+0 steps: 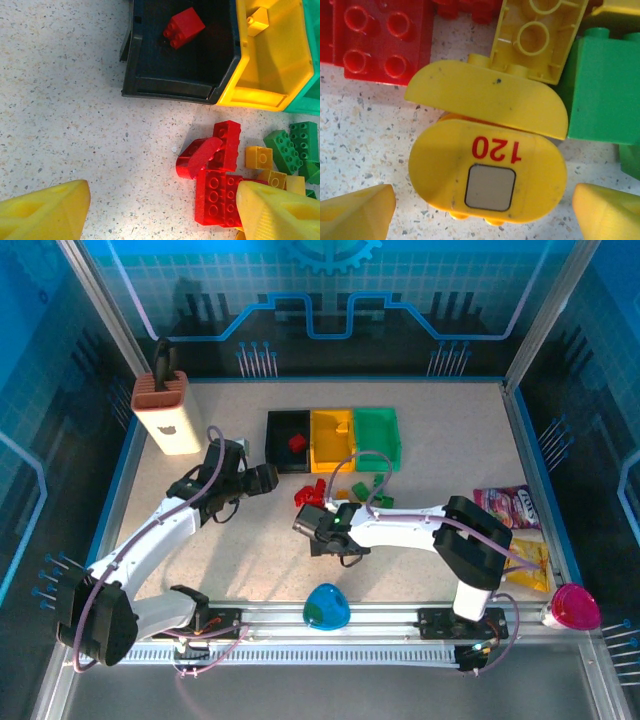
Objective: Sort the legos into containers by color
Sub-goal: Pick up the lego from the bottom-center of the table.
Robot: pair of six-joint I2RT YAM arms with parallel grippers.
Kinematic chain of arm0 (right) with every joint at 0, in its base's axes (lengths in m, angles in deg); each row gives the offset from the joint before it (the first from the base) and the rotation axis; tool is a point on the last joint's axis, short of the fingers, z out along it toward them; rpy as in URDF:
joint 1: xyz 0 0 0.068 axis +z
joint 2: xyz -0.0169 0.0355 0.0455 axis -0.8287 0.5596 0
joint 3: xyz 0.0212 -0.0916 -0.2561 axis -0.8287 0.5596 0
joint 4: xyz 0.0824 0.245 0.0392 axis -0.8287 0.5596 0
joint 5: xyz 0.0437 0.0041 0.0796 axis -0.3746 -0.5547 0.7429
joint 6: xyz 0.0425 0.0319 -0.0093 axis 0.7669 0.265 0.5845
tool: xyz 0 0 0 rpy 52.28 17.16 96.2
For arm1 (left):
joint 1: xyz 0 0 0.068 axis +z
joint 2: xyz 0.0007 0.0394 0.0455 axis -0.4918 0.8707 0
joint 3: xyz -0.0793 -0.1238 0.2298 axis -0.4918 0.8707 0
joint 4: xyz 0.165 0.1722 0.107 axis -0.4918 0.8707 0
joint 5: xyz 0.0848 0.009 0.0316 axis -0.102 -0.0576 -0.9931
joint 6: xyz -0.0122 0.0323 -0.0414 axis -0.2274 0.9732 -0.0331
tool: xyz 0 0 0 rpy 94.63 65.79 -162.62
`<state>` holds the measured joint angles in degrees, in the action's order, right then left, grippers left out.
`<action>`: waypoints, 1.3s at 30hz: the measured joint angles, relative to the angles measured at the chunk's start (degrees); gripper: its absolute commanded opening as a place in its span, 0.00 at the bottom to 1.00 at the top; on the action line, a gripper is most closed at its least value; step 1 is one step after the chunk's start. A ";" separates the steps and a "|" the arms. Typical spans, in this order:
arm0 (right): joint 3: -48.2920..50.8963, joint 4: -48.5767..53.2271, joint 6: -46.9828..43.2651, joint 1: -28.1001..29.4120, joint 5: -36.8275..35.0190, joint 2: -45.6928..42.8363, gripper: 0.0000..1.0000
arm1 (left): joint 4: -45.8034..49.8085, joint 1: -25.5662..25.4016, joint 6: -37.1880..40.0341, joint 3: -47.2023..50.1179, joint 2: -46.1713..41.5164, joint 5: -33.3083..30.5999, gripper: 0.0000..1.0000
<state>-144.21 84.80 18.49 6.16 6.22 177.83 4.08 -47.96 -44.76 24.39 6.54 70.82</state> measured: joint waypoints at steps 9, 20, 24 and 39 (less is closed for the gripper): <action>-0.07 -1.79 0.90 -1.05 0.02 1.31 0.79 | -0.02 0.00 0.00 0.07 -0.04 -0.42 0.76; -0.15 -3.08 1.33 -1.88 0.44 2.95 0.63 | -0.26 0.00 0.00 1.14 -0.04 -0.42 0.76; -0.15 -2.91 1.75 -1.68 0.35 2.89 0.58 | -0.22 0.00 0.00 1.53 -0.04 -0.42 0.76; -9.55 9.18 -2.93 1.49 -6.99 -3.37 0.53 | -0.63 0.00 -0.02 3.08 -0.94 -0.39 0.75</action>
<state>-153.76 93.98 15.56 7.65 -0.77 174.46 3.45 -47.96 -44.78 27.47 5.60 70.43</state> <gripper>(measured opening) 0.616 0.749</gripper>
